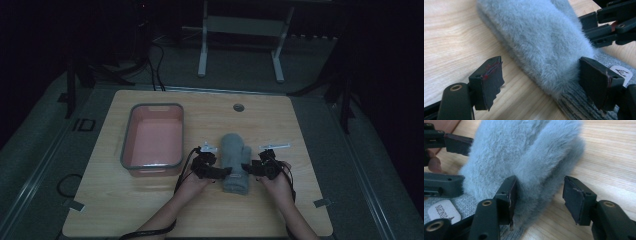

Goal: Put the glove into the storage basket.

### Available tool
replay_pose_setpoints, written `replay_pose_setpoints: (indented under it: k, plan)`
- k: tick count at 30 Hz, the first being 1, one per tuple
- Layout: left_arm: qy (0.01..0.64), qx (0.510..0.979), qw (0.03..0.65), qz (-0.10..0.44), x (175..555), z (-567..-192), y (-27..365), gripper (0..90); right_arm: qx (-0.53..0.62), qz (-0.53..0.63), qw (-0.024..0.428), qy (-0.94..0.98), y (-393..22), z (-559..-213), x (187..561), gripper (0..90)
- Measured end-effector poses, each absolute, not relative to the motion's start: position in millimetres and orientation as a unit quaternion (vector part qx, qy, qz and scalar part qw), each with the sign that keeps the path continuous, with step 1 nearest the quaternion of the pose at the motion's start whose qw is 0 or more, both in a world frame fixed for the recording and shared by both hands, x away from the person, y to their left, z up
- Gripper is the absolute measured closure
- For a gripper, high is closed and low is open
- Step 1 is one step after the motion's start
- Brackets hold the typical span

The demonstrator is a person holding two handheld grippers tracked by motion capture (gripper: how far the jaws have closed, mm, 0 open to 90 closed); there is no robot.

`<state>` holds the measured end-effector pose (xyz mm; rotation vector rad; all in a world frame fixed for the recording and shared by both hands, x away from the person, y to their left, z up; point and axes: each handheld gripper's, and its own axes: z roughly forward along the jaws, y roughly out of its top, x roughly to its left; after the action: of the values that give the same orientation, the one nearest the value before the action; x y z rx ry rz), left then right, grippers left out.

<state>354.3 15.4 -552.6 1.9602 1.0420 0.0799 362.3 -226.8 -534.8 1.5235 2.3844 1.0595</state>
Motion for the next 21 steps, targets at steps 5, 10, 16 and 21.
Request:
replay_pose_setpoints:
  k: [5,10,16,21]
  plan:
    - [0.419,0.795,0.437,0.030,358,-554,12,21.2,0.505,0.347,0.047,0.789,-227,-539,367,45.3]
    - [0.425,0.792,0.438,0.003,364,-561,10,21.4,0.502,0.352,0.024,0.789,-230,-543,370,47.6]
    - [0.409,0.792,0.451,-0.047,370,-563,7,43.4,0.489,0.353,0.012,0.798,-227,-544,372,62.3]
    - [0.376,0.802,0.462,-0.041,368,-562,5,62.9,0.483,0.346,0.013,0.804,-223,-541,370,73.1]
